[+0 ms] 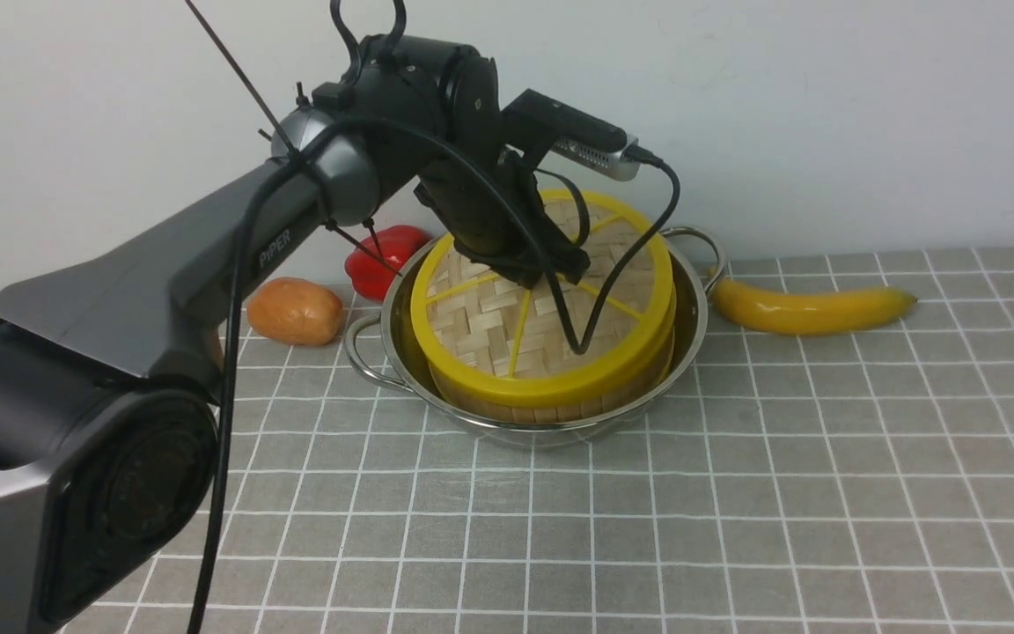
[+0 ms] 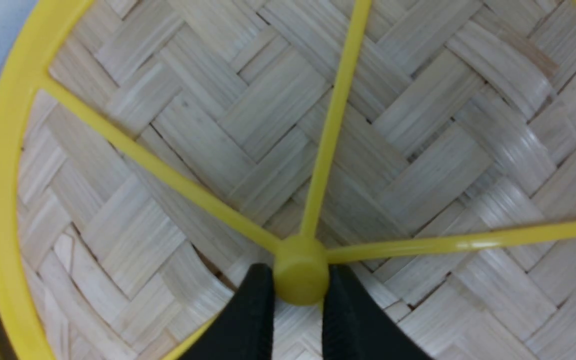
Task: Place the steamer in the pot on the grey tablecloth, and put the lid on the steamer.
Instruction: 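Place the yellow bamboo steamer lid onto the steamer in the pot with the left gripper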
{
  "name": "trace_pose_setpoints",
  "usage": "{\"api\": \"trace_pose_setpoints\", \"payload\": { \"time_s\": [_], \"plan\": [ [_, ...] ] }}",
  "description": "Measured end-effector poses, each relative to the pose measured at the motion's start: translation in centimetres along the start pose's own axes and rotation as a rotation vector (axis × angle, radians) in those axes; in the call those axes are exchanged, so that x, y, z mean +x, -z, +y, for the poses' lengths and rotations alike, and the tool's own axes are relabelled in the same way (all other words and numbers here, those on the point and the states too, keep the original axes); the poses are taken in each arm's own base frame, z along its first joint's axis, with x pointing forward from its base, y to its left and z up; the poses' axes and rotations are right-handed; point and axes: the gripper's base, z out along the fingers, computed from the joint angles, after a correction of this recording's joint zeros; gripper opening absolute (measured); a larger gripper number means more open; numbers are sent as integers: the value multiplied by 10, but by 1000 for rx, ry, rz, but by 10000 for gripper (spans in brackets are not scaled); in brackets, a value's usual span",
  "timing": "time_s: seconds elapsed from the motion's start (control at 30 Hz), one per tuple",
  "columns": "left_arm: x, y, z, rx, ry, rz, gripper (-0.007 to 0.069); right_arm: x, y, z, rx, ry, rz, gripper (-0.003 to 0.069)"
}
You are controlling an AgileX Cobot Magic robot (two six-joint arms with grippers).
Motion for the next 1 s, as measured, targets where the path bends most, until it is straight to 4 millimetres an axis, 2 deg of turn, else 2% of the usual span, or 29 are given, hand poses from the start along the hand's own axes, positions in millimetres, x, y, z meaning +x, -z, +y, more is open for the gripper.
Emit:
{"api": "trace_pose_setpoints", "payload": {
  "time_s": [0.63,1.0],
  "plan": [
    [-10,14,2,-9,0,-43,113,0,0,0,0,0,0,264],
    [-10,7,2,-8,0,-38,113,0,0,0,0,0,0,264]
  ]
}}
